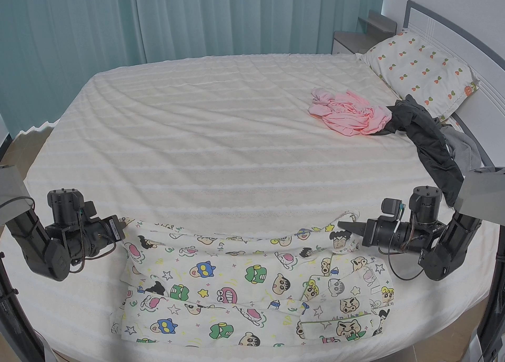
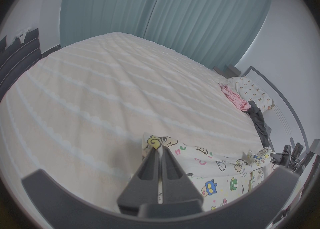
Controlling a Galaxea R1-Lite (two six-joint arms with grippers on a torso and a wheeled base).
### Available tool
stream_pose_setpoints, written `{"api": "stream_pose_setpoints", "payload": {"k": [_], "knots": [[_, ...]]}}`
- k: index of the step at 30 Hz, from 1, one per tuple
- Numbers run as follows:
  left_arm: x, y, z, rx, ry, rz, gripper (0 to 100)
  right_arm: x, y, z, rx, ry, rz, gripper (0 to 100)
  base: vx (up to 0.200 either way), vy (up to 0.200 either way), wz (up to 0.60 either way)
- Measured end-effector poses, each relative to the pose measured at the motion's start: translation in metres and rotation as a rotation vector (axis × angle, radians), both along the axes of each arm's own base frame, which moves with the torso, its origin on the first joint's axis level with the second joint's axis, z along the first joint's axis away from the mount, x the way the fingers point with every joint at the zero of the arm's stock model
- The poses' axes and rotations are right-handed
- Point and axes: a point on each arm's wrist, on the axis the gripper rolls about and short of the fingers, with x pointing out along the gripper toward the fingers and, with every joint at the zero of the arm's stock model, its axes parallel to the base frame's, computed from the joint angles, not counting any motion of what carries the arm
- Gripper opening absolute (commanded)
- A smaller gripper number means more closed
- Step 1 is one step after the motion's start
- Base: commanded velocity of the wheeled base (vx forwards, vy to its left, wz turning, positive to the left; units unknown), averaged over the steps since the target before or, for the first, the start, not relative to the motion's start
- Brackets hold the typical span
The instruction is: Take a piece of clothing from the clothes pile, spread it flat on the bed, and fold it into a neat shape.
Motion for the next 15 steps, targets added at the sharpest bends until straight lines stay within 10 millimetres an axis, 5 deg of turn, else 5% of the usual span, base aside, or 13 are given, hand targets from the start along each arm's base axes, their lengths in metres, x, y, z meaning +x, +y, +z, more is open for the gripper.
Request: {"api": "stream_pose_setpoints", "payload": {"k": [15], "knots": [[-0.056, -0.006, -0.027, -0.041, 0.089, -0.068, 0, -0.057, -0.006, -0.045, -0.102, 0.068, 0.083, 0, 0.0, 0.0, 0.0]]}}
